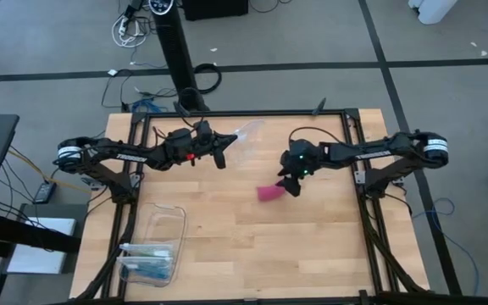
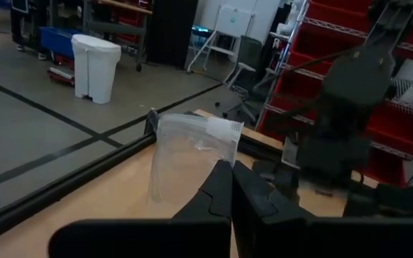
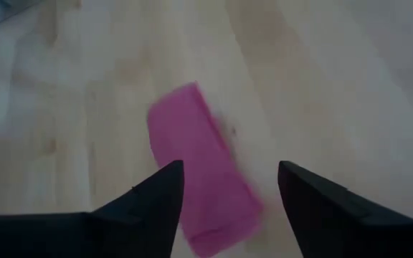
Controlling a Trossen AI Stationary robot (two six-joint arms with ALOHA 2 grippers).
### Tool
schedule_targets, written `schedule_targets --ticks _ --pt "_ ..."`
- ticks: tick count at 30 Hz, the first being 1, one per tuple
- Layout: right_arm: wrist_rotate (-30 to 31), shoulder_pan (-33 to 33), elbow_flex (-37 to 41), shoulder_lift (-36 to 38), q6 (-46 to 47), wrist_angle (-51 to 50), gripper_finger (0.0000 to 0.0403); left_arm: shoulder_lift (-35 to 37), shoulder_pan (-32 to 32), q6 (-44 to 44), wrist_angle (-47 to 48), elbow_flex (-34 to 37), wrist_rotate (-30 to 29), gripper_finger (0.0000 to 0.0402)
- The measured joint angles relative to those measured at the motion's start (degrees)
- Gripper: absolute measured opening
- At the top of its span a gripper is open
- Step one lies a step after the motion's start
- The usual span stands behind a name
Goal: Roll bandage
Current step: Put the rolled pink bandage into the transparent zip bag
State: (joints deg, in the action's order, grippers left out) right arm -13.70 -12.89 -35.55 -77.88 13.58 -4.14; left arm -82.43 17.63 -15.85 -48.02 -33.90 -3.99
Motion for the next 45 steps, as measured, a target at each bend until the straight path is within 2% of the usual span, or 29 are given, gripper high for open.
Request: schedule_targets --ticks 5,10,16,21,25,34,40,45 --pt "2.5 5.5 -3.7 1.9 -10.1 -0.5 0.0235 0.0 0.0 0.4 0.0 0.0 0.0 0.0000" --pt "12.3 12.9 -13.0 -4.9 -15.7 -11.3 0.0236 0.0 0.0 0.6 0.2 0.0 0.0 0.0000" --pt "20.4 20.6 -21.6 -11.8 -14.9 -24.5 0.0241 0.0 0.0 0.8 0.8 0.0 -0.1 0.0000" --pt "25.8 24.9 -22.7 -13.1 -11.8 -24.9 0.0236 0.0 0.0 2.1 1.4 0.0 -0.1 0.0000" --pt "27.3 25.5 -22.7 -15.4 -11.3 -22.9 0.0229 0.0 0.0 2.1 1.2 0.0 0.0 0.0000" --pt "31.3 22.9 -25.9 -24.0 -17.3 -23.2 0.0236 0.0 0.0 2.1 1.2 0.0 0.2 0.0000" --pt "31.2 22.0 -27.3 -26.8 -19.4 -23.6 0.0241 0.0 0.0 2.1 1.3 0.0 0.2 0.0000" --pt "29.2 21.8 -27.4 -28.2 -20.0 -24.5 0.0210 0.0 0.0 2.3 1.4 0.0 0.2 0.0000"
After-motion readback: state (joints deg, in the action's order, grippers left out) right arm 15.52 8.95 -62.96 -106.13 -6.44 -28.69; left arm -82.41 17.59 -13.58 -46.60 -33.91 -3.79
